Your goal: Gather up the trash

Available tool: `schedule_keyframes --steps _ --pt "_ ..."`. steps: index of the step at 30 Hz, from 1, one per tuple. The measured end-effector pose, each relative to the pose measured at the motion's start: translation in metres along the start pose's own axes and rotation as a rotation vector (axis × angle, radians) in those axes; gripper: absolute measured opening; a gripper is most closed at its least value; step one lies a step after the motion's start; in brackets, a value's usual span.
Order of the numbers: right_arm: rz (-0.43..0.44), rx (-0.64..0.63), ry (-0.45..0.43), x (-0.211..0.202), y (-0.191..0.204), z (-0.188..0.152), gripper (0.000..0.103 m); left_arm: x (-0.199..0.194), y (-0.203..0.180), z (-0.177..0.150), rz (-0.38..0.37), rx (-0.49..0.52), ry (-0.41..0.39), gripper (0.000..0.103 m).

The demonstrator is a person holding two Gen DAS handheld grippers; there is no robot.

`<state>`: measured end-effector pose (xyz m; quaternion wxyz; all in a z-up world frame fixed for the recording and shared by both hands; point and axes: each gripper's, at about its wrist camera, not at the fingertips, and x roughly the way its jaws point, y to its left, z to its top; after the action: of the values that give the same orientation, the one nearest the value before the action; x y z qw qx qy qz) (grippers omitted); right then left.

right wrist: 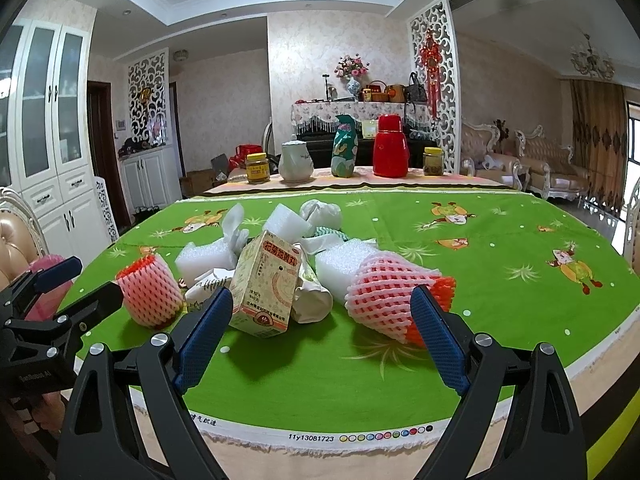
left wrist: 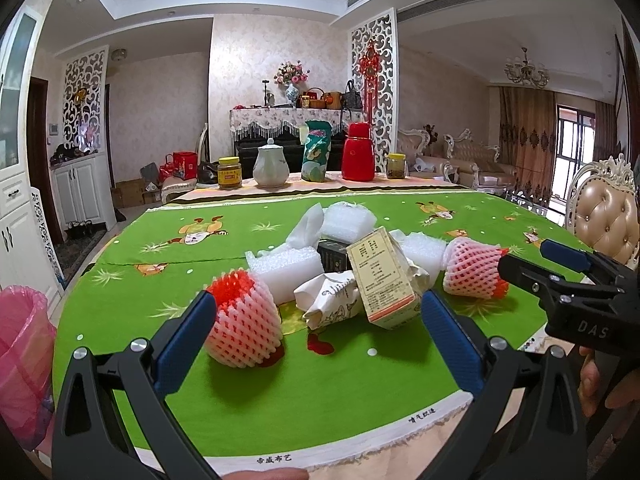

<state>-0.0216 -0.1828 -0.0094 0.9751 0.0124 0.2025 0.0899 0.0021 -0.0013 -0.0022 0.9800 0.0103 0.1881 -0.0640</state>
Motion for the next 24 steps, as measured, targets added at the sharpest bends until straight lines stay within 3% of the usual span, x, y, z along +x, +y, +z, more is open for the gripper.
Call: schedule_keyframes --steps 3,8,14,18,22,24 --pt "-0.004 -0.027 0.016 0.001 0.006 0.002 0.085 -0.001 0.007 0.0 -0.008 -0.002 0.001 0.099" --pt "-0.011 -0.069 0.061 0.009 0.018 0.008 0.085 -0.004 0.032 -0.002 0.047 -0.02 0.0 0.099" --pt "0.003 -0.12 0.147 0.034 0.039 0.017 0.085 0.008 0.077 -0.008 0.112 -0.076 0.099 0.099" --pt "0.031 -0.114 0.214 0.064 0.055 0.023 0.085 0.019 0.096 -0.012 0.201 -0.088 0.138 0.099" --pt "0.019 -0.1 0.273 0.098 0.067 0.022 0.085 0.032 0.102 -0.014 0.153 -0.108 0.193 0.099" --pt "0.01 -0.099 0.296 0.111 0.07 0.02 0.079 0.039 0.103 -0.014 0.126 -0.118 0.226 0.099"
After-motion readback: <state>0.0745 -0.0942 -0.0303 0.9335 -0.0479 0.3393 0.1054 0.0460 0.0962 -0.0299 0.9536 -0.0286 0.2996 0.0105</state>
